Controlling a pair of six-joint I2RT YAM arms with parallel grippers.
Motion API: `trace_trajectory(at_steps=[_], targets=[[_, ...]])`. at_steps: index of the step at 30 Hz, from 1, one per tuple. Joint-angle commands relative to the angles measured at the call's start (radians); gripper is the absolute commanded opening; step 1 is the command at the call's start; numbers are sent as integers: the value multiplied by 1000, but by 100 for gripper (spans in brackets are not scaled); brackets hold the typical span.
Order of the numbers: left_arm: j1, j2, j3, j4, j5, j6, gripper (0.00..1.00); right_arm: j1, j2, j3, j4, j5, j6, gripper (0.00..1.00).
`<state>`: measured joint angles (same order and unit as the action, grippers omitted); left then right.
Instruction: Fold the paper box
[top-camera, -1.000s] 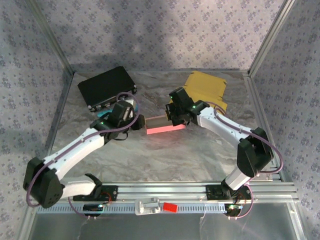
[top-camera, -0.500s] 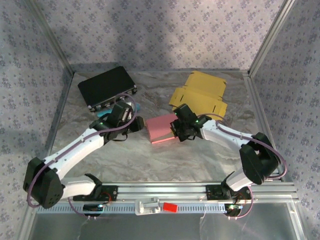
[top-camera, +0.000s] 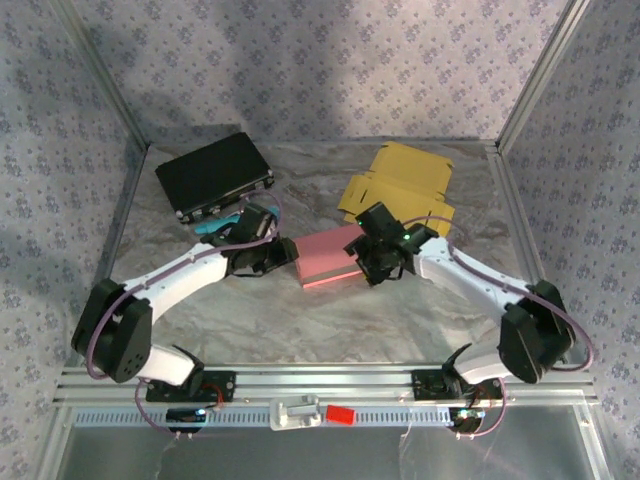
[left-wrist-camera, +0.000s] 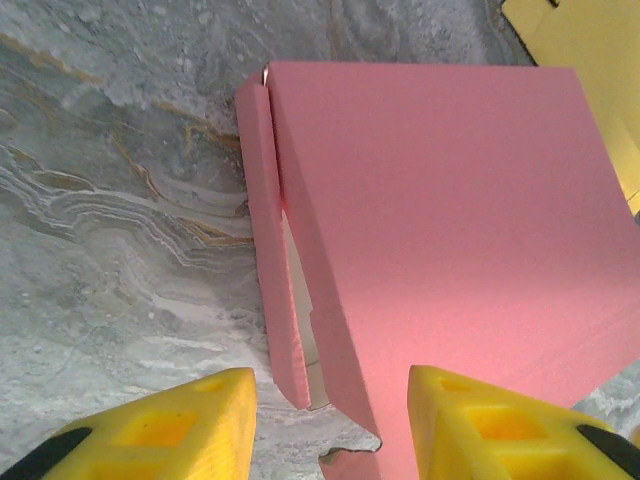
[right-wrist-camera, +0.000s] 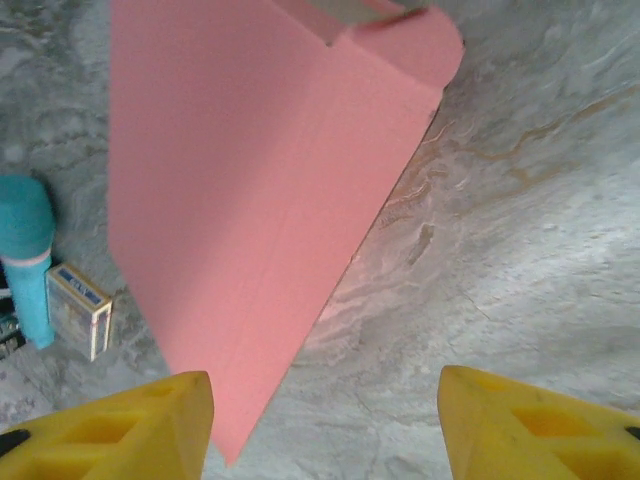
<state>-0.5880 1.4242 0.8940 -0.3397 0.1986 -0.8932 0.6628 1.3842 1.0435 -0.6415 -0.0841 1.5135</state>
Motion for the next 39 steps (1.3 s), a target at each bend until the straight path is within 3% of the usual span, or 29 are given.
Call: trace_trajectory(at_steps=[1,6,9,14,18,25,39], targets=[[4,21,29,34,51,-35,42,-20,-91,42,-201,47,-152,65],[5,66,49,48,62,-35,38,-82,-167,53,-278,61,-324,64],[5,75,64,46,58,-32,38,-159,-159,71,-232,47,-491,62],[5,89,82,42,59,-32,38,-294,22,210,-171,-105,-814,59],[5,117,98,41,76,-29,38,-333,192,317,-189,-222,-985,56],[3,148,115,24,84,-26,36,-321,426,431,-259,-285,-1110,50],[-23,164,117,13,74,-18,31,-285,463,357,-206,-281,-1106,43]])
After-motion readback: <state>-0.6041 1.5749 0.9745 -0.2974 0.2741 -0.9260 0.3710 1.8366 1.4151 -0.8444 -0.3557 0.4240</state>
